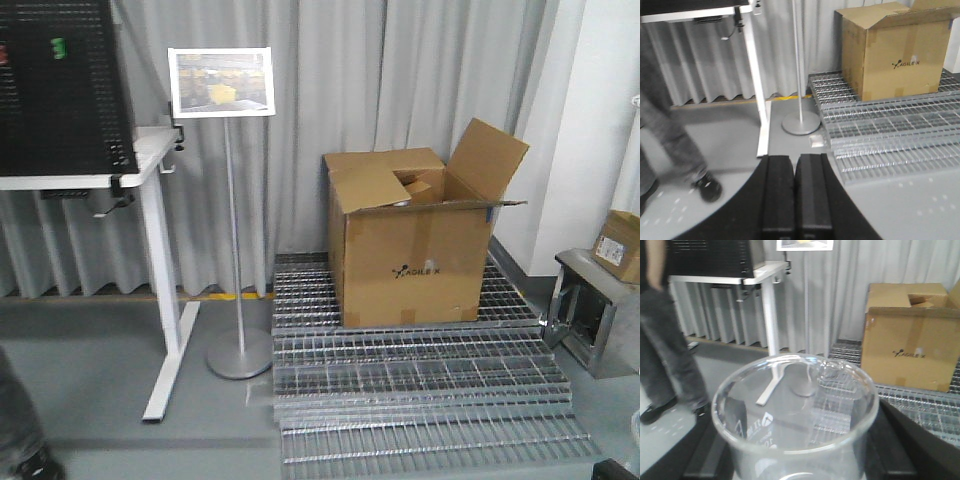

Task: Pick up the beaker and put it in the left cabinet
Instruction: 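Drive the base to the open white cabinet shelf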

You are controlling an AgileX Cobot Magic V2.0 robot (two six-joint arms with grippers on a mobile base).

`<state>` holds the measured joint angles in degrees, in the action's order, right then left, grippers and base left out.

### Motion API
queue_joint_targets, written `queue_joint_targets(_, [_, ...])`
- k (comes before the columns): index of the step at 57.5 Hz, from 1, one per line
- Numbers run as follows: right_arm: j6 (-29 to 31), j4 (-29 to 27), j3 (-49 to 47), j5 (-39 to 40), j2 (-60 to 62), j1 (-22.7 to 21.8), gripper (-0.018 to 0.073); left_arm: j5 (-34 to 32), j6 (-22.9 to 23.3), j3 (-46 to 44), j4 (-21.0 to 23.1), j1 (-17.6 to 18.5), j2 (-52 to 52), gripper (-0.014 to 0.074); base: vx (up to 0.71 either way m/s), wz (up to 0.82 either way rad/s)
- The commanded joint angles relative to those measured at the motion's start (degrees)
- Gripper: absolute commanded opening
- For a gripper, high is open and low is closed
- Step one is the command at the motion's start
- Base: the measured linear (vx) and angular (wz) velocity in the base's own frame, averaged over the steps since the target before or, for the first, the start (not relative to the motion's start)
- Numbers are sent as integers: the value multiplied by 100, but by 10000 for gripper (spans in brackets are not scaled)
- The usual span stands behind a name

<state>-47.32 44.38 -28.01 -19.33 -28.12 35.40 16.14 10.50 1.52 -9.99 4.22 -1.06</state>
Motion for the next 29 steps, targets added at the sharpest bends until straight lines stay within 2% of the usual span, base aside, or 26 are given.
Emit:
queue_joint_targets(1, [11,159,-181,337,-20,-22,-1,-475,24,-65,1,-1,-51,4,67,-18])
queue_joint_targets(18, [11,159,-181,332,-25,-22,-1,-475,24,-68,1,-1,-52,4,66,-22])
queue_joint_targets(29, [11,159,-181,332,-31,-22,-1,-475,24,-68,1,-1,-52,4,62,-45])
